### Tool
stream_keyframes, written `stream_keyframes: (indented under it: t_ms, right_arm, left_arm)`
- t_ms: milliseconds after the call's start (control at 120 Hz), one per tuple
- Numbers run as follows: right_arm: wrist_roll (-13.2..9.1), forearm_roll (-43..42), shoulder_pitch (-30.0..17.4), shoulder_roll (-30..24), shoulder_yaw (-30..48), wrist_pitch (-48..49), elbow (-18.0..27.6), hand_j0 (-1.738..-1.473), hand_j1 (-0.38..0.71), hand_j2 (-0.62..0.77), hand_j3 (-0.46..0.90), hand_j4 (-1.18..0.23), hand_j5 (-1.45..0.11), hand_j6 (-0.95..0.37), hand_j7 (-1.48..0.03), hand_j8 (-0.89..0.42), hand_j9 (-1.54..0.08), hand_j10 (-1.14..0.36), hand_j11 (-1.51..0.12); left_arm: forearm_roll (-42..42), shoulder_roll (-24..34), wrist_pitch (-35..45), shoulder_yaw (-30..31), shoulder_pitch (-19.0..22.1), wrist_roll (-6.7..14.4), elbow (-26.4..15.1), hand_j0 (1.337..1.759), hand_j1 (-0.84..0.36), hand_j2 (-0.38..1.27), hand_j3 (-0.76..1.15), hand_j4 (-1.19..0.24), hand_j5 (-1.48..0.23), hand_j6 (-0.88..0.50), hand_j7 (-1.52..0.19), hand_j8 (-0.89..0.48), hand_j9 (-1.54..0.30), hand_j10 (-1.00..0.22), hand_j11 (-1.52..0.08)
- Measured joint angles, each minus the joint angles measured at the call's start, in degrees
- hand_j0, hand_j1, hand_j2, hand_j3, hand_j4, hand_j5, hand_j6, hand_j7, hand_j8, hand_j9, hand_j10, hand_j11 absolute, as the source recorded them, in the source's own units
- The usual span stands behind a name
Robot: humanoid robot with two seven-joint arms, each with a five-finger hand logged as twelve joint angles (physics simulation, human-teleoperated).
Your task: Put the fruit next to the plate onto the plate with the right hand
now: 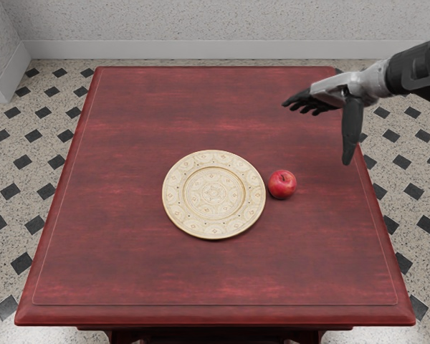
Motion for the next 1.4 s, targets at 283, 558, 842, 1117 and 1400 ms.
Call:
stream_keyframes:
  t_ms: [283, 558, 842, 1117, 1400]
  right_arm:
    - [-10.8, 4.0, -0.1, -2.8, 6.2, 0.0, 3.9, -1.658, -0.31, -0.01, 0.0, -0.03, -0.04, -0.03, -0.04, -0.03, -0.04, -0.03, -0.04]
    - [-21.3, 2.7, -3.2, -4.6, 10.1, -0.3, 15.2, -1.658, -0.31, -0.01, 0.0, -0.03, -0.04, -0.04, -0.04, -0.03, -0.04, -0.03, -0.04]
    - [-22.0, -12.5, -10.6, 2.5, 10.6, -22.9, 18.5, -1.658, -0.31, -0.01, 0.0, -0.04, -0.04, -0.04, -0.04, -0.04, -0.04, -0.03, -0.04]
    - [-22.1, -21.7, -17.7, 4.4, 10.6, -35.4, 25.6, -1.658, -0.26, -0.01, 0.0, -0.08, -0.1, -0.08, -0.1, -0.08, -0.1, -0.08, -0.1]
    - [-22.1, -26.7, -21.8, 4.4, 10.4, -42.0, 29.0, -1.658, -0.14, -0.03, 0.0, -0.18, -0.23, -0.18, -0.23, -0.18, -0.23, -0.18, -0.23]
  left_arm:
    - [0.0, 0.0, 0.0, 0.0, 0.0, 0.0, 0.0, 1.658, 0.06, 0.05, 0.0, -0.24, -0.32, -0.24, -0.32, -0.24, -0.32, -0.24, -0.32]
    - [0.0, 0.0, 0.0, 0.0, 0.0, 0.0, 0.0, 1.658, 0.06, 0.05, 0.0, -0.24, -0.32, -0.24, -0.32, -0.24, -0.32, -0.24, -0.32]
    - [0.0, 0.0, 0.0, 0.0, 0.0, 0.0, 0.0, 1.658, 0.06, 0.05, 0.0, -0.24, -0.32, -0.24, -0.32, -0.24, -0.32, -0.24, -0.32]
    - [0.0, 0.0, 0.0, 0.0, 0.0, 0.0, 0.0, 1.658, 0.06, 0.05, 0.0, -0.24, -0.32, -0.24, -0.32, -0.24, -0.32, -0.24, -0.32]
    - [0.0, 0.0, 0.0, 0.0, 0.0, 0.0, 0.0, 1.658, 0.06, 0.05, 0.0, -0.24, -0.32, -0.24, -0.32, -0.24, -0.32, -0.24, -0.32]
